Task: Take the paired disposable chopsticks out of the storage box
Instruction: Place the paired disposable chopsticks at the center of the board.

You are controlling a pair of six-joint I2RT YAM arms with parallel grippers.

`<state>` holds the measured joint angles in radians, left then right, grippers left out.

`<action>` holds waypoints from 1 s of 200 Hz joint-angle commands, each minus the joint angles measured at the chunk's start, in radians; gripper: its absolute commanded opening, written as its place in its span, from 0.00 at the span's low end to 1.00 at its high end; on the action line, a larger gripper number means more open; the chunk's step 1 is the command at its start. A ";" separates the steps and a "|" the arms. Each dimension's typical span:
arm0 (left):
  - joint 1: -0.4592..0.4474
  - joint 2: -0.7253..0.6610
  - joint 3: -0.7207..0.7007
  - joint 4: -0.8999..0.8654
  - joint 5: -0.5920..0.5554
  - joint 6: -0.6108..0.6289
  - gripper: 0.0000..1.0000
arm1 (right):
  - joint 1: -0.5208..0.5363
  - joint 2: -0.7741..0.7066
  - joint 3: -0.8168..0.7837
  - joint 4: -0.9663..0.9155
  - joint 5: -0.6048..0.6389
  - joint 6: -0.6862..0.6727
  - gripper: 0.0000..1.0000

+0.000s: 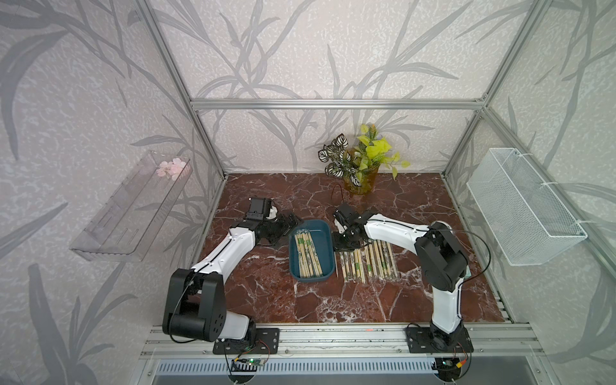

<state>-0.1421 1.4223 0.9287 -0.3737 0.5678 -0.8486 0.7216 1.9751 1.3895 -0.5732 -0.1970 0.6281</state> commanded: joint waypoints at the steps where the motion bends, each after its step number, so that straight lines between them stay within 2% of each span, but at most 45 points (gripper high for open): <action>1: -0.002 0.007 0.030 -0.006 -0.010 0.009 1.00 | 0.015 0.003 0.013 -0.022 0.021 0.002 0.35; 71: 0.000 0.012 0.036 -0.022 -0.010 0.029 1.00 | 0.077 -0.002 0.083 -0.064 0.026 0.038 0.35; 126: 0.016 0.000 0.035 -0.048 -0.022 0.052 1.00 | 0.077 -0.053 0.138 -0.125 0.108 0.016 0.35; 163: 0.034 -0.007 0.042 -0.096 -0.058 0.075 1.00 | 0.090 -0.053 0.213 -0.134 0.086 -0.021 0.35; 200: 0.049 -0.009 0.056 -0.141 -0.101 0.086 1.00 | 0.125 0.016 0.305 -0.134 0.037 -0.034 0.35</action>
<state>-0.1032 1.4235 0.9466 -0.4603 0.5159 -0.7921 0.8169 1.9629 1.6356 -0.6853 -0.1287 0.6174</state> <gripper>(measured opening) 0.996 0.356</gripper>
